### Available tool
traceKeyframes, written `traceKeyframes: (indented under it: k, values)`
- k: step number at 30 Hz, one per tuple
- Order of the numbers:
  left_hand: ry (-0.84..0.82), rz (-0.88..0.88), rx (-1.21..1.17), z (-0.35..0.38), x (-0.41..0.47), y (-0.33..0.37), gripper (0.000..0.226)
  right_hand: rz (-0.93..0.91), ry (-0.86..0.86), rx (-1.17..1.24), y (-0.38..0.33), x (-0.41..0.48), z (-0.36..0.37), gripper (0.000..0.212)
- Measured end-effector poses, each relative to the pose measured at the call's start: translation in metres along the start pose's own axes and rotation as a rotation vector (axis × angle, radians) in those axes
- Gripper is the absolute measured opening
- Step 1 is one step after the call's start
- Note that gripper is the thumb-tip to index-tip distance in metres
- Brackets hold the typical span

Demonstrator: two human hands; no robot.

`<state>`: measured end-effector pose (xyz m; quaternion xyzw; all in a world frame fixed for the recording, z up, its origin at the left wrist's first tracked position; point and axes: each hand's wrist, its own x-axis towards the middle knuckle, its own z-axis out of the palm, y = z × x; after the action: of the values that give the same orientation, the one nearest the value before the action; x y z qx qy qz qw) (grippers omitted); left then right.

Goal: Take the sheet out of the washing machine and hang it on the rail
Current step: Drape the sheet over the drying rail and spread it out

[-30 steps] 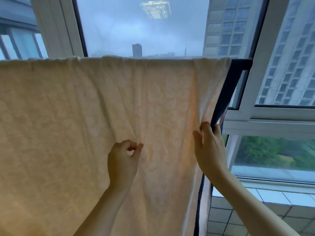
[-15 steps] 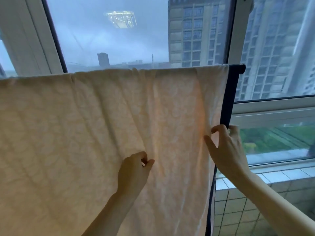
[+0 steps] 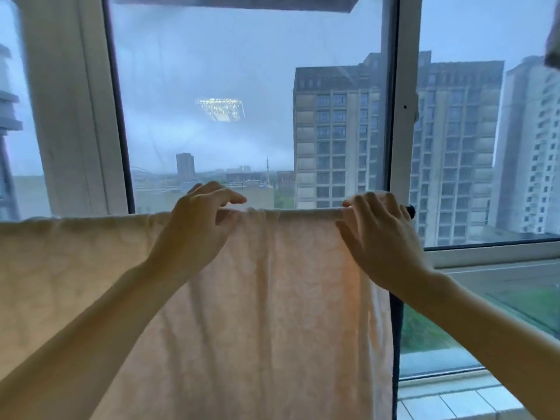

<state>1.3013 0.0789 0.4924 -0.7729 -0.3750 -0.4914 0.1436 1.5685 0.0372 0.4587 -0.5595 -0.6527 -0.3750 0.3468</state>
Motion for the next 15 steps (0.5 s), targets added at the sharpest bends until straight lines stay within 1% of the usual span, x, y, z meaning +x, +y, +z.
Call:
traceKeyframes:
  k: [3, 7, 8, 10, 15]
  values:
    - [-0.100, -0.023, 0.075, -0.005, 0.019, -0.013, 0.014, -0.034, -0.123, 0.064, -0.003, 0.025, 0.003, 0.035]
    - [-0.262, -0.080, 0.042, -0.021, 0.029, -0.024, 0.007, -0.181, -0.269, 0.329, -0.015, 0.048, 0.009, 0.030]
    - [-0.280, -0.098, 0.017, -0.024, 0.029, -0.026, 0.007, -0.194, -0.277, 0.407, -0.020, 0.052, 0.010, 0.028]
    - [-0.292, -0.128, -0.034, -0.025, 0.029, -0.029, 0.007, -0.159, -0.241, 0.521, -0.026, 0.060, 0.011, 0.024]
    - [-0.264, -0.140, -0.023, -0.008, 0.033, -0.019, 0.011, -0.009, -0.180, 0.544, -0.029, 0.073, 0.015, 0.017]
